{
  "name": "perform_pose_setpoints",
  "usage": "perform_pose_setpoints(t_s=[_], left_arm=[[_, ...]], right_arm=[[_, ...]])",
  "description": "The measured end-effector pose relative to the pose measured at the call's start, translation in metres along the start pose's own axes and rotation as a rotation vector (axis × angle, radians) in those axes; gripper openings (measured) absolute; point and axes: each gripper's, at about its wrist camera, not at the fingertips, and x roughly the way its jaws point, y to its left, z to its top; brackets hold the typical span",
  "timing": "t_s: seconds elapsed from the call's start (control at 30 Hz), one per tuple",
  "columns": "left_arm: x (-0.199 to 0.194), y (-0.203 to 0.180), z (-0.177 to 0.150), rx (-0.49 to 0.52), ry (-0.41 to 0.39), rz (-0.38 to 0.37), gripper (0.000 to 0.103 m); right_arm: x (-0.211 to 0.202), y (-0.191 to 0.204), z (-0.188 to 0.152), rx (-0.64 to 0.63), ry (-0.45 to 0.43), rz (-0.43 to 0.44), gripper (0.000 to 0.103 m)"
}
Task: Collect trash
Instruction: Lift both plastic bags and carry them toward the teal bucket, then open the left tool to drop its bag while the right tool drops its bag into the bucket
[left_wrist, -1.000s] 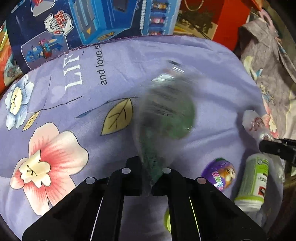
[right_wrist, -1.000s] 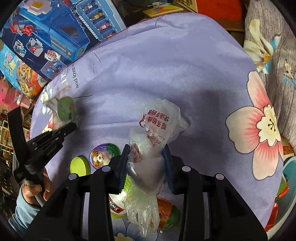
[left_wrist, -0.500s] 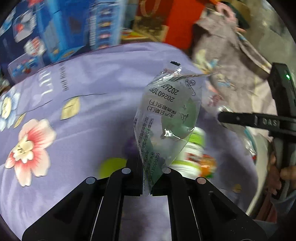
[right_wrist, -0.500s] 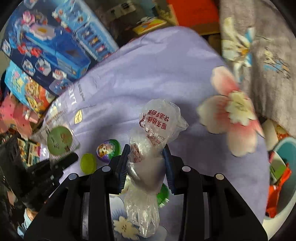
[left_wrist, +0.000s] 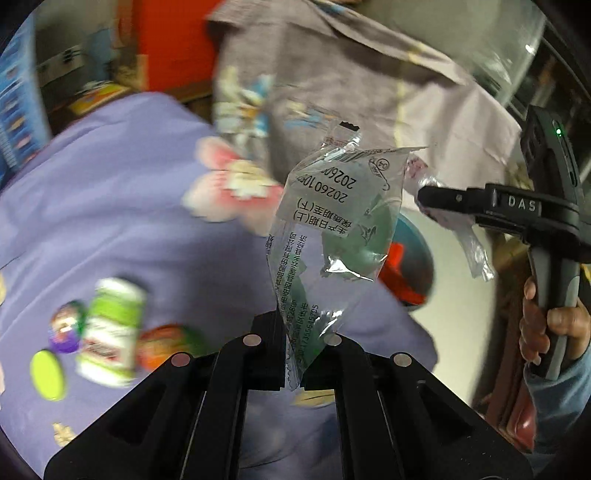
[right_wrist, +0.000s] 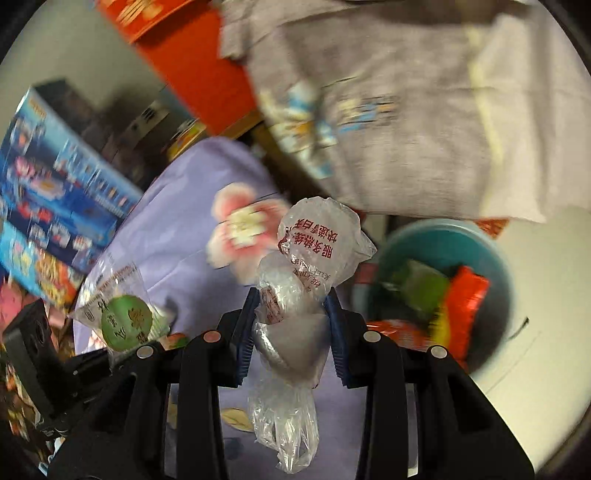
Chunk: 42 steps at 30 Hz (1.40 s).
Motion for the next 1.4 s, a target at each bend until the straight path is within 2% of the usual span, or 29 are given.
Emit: perform_pose_setpoints(t_s=[0.23, 0.43, 0.57, 0.77, 1.03, 1.17, 1.27, 1.33, 1.4], left_arm=[[0.057, -0.073, 0.007, 0.103, 0.119, -0.049, 0.005], [0.099, -0.123, 0.007, 0.170, 0.212, -0.096, 0.005], [0.132, -0.143, 0.008, 0.178, 0.276, -0.126, 0.005], [0.169, -0.160, 0.006, 0.199, 0.351, -0.157, 0.005], [0.228, -0.163, 0.008, 0.171, 0.449, -0.181, 0.005], [0.239, -0.164, 0.012, 0.171, 0.453, -0.173, 0.005], [0.233, -0.163, 0.017, 0.169, 0.426, -0.160, 0.007], [0.222, -0.160, 0.021, 0.160, 0.401, -0.147, 0.019], [0.213, -0.155, 0.028, 0.152, 0.356, -0.131, 0.052]], right_arm=[[-0.011, -0.085, -0.016, 0.126, 0.015, -0.011, 0.034], [-0.011, -0.126, -0.022, 0.189, 0.028, -0.013, 0.034], [-0.011, -0.148, -0.024, 0.219, 0.038, -0.019, 0.034], [-0.005, -0.171, -0.024, 0.255, 0.060, -0.021, 0.034], [-0.003, -0.188, -0.022, 0.280, 0.072, -0.041, 0.034], [0.002, -0.191, -0.021, 0.290, 0.082, -0.052, 0.035], [0.007, -0.189, -0.017, 0.288, 0.087, -0.050, 0.036], [0.010, -0.185, -0.013, 0.283, 0.085, -0.045, 0.036], [0.013, -0.179, -0.008, 0.271, 0.079, -0.040, 0.039]])
